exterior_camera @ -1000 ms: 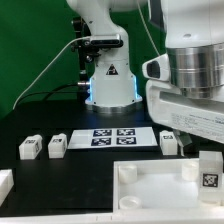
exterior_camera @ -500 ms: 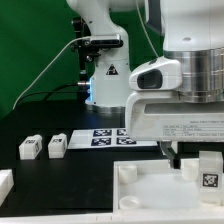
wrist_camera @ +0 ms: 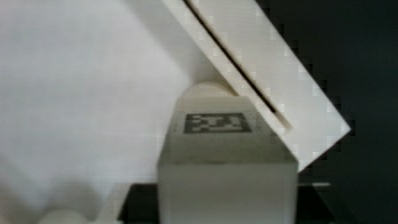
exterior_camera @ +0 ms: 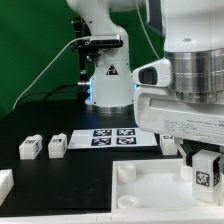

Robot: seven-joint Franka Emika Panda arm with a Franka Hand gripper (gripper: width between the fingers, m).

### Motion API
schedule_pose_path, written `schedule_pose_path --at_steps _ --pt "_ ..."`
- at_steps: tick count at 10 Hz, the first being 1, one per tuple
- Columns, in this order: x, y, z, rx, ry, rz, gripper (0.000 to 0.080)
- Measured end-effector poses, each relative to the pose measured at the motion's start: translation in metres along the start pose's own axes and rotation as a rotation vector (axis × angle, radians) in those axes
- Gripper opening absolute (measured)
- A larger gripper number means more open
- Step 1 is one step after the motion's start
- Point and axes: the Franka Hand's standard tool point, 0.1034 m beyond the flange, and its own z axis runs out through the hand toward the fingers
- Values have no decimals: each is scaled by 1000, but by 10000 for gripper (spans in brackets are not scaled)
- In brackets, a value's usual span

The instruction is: Assemble one leg

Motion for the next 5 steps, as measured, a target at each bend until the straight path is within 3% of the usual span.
schedule_pose_path --at_steps 5 --pt "1 1 3 19 -22 900 294"
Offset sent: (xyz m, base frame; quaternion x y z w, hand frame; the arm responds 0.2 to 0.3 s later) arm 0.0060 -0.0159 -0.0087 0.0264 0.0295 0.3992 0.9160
